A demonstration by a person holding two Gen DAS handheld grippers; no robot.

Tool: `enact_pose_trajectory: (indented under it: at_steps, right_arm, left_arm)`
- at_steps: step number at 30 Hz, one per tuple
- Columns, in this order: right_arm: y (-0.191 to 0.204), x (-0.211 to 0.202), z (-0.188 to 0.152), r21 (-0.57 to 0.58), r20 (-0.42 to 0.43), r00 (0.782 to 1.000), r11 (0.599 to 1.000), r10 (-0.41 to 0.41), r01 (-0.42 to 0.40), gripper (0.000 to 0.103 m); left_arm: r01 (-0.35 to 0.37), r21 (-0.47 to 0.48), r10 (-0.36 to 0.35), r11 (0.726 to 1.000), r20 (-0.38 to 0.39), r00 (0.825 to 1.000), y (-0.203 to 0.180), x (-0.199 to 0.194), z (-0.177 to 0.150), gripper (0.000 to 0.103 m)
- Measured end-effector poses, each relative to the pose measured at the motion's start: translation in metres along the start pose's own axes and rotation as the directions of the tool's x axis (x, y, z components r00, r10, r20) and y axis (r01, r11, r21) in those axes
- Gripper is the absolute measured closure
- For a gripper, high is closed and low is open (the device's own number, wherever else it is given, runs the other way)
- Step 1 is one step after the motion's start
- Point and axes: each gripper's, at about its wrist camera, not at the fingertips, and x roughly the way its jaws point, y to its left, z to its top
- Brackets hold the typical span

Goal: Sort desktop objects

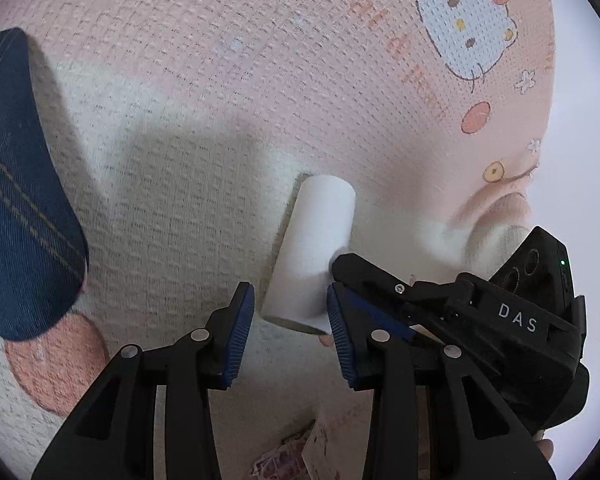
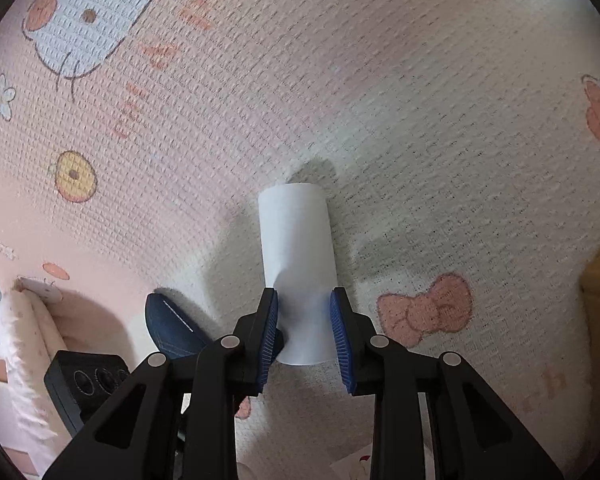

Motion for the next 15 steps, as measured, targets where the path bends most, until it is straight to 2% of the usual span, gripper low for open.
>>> enact_pose_trajectory:
  at_steps: [5,7,12,15]
  right_arm:
    - [0.004,-0.003,-0.010,-0.032,0.007,1.000,0.999,0.006,-0.006,0.078]
    - [0.008,0.001,-0.014,-0.039,-0.020,1.000,0.999,0.009,-0.010,0.078]
    - [0.031,0.005,-0.033,-0.131,-0.056,0.998,0.991,-0.042,0.034,0.078]
    - [0.035,0.007,-0.049,-0.138,-0.107,0.994,0.990,-0.028,0.013,0.078]
  left_arm:
    - [-0.006,0.010,0.006,1.000,-0.002,1.000,0.001,-0.002,-0.011,0.062]
    - [-0.018,0.016,0.018,1.000,0.008,1.000,0.002,-0.008,-0.016,0.062]
    - [-0.030,-0.012,0.030,0.999,0.012,0.999,0.018,-0.031,-0.035,0.062]
    - [-0.057,0.000,0.057,0.998,0.028,0.998,0.024,-0.048,-0.050,0.062]
